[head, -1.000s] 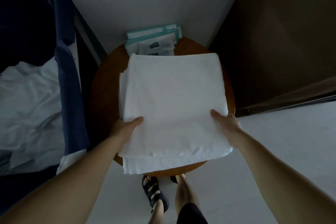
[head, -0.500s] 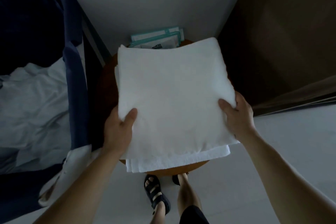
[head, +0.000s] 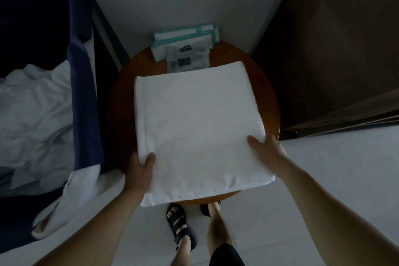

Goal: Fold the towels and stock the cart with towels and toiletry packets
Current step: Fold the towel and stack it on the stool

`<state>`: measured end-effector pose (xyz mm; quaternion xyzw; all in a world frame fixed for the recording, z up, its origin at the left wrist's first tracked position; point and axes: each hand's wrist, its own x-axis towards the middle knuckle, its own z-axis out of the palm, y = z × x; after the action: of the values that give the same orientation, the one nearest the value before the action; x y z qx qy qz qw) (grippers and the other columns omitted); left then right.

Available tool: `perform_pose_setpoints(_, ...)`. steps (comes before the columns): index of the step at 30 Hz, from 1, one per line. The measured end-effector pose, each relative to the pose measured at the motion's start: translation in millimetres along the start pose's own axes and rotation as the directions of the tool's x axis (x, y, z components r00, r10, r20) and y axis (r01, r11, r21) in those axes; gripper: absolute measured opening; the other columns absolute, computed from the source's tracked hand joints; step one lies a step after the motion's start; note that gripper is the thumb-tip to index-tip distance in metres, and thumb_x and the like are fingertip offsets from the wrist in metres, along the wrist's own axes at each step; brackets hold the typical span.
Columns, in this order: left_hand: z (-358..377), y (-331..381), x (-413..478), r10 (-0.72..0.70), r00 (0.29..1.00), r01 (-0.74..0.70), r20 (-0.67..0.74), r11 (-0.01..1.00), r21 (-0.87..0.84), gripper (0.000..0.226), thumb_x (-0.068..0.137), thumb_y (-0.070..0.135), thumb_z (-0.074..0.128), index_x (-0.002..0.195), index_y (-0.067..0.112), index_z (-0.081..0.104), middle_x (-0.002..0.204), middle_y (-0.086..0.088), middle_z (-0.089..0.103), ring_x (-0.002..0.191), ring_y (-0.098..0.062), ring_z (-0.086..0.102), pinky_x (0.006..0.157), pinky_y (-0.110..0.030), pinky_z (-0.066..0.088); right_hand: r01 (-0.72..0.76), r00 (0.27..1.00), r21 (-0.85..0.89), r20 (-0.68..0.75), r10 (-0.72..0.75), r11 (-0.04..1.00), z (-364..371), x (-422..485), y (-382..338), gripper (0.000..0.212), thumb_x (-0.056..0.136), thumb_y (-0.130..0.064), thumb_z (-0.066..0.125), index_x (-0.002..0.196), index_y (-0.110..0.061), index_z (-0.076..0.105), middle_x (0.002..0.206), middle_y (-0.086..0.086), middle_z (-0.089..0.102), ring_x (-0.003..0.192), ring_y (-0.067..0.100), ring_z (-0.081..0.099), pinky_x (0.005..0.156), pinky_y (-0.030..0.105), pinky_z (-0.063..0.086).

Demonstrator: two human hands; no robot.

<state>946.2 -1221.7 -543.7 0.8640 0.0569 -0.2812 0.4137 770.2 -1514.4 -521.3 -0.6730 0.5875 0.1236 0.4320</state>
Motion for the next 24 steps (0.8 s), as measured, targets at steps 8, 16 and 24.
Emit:
perform_pose_setpoints(8, -12, 39, -2, 0.238, 0.957, -0.251, -0.164, 0.966, -0.064, 0.012, 0.102, 0.033, 0.052, 0.113, 0.032, 0.057, 0.089, 0.021, 0.059, 0.077, 0.011, 0.058, 0.065, -0.014, 0.041, 0.171, 0.976, 0.188, -0.165, -0.14, 0.967, -34, -26, -23, 0.03, 0.093, -0.046, 0.059, 0.11, -0.021, 0.056, 0.092, -0.008, 0.058, 0.079, 0.013, 0.058, 0.062, 0.028, 0.043)
perform_pose_setpoints(16, 13, 8, 13, 0.103, 0.995, -0.097, -0.013, 0.971, 0.218, 0.044, 0.104, 0.035, 0.045, 0.137, 0.007, 0.05, 0.128, -0.018, 0.061, 0.117, -0.037, 0.057, 0.094, -0.042, 0.043, 0.029, 0.993, 0.111, -0.117, -0.016, 0.993, 25, -15, 43, 0.041, 0.1, -0.049, 0.046, 0.126, -0.018, 0.049, 0.115, 0.009, 0.061, 0.093, 0.028, 0.056, 0.08, 0.041, 0.047)
perform_pose_setpoints(24, 18, 5, 20, 0.061, 0.996, -0.04, -0.058, 0.951, 0.307, 0.043, 0.105, 0.038, 0.041, 0.123, 0.0, 0.05, 0.119, -0.025, 0.061, 0.109, -0.04, 0.059, 0.08, -0.034, 0.033, 0.081, 0.971, -0.079, -0.22, -0.097, 0.994, 37, -17, 55, 0.031, 0.101, -0.056, 0.031, 0.106, -0.026, 0.037, 0.114, 0.012, 0.064, 0.09, 0.036, 0.059, 0.074, 0.04, 0.044)
